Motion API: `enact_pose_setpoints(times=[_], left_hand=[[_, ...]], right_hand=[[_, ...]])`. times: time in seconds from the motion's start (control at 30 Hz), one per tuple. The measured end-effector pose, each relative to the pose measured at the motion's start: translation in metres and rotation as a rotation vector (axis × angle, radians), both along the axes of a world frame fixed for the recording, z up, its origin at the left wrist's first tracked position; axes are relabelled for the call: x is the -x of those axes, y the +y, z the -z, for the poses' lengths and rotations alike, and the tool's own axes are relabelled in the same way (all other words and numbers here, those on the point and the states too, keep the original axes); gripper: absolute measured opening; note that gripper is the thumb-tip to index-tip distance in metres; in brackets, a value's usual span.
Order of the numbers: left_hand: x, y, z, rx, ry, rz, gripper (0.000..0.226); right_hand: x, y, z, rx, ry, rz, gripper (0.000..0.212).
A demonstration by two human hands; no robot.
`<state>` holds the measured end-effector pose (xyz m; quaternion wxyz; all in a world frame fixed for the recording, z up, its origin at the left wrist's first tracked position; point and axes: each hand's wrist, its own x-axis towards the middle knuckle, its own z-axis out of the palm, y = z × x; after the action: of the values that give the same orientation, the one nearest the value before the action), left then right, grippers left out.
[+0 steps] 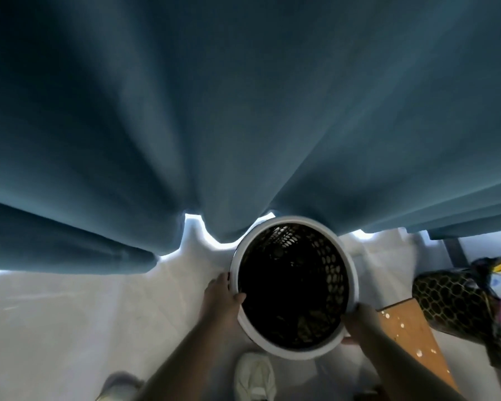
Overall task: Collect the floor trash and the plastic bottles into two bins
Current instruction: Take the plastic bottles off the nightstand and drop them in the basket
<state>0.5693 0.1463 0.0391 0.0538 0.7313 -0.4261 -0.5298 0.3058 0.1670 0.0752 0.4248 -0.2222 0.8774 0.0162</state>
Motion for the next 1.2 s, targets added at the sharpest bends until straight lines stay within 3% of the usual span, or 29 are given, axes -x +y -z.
enact_pose_setpoints(times=[0.13, 0.23, 0.3, 0.43, 0.53, 0.83, 1.07, 1.2], left_hand=[[0.000, -0.002, -0.017, -0.015, 0.029, 0.028, 0.068], [-0.010, 0.011, -0.060, -0.053, 0.022, 0.139, 0.089], [-0.022, 0.019, -0.097, -0.013, -0.075, 0.276, 0.088], [-0.061, 0.032, -0.192, 0.101, -0.259, 0.447, 0.080], [-0.098, 0.044, -0.275, 0.166, -0.342, 0.458, 0.077], [-0.197, 0.134, -0.475, 0.300, -0.718, 0.221, 0.077], [-0.296, 0.200, -0.541, 0.304, -0.921, -0.189, 0.070], [-0.382, 0.234, -0.552, 0.257, -0.944, -0.367, 0.073]], right_hand=[[-0.004, 0.004, -0.014, 0.037, 0.019, -0.044, 0.012], [-0.018, 0.016, -0.040, 0.006, 0.080, -0.226, 0.059], [-0.037, 0.022, -0.071, -0.022, 0.132, -0.353, 0.076], [-0.097, 0.019, -0.161, -0.055, 0.285, -0.781, 0.076], [-0.145, 0.010, -0.240, -0.033, 0.263, -1.013, 0.072], [-0.284, 0.037, -0.422, 0.340, 0.255, -1.611, 0.069], [-0.436, 0.061, -0.489, 0.662, 0.086, -1.844, 0.068], [-0.546, 0.074, -0.513, 0.790, 0.109, -1.998, 0.069]])
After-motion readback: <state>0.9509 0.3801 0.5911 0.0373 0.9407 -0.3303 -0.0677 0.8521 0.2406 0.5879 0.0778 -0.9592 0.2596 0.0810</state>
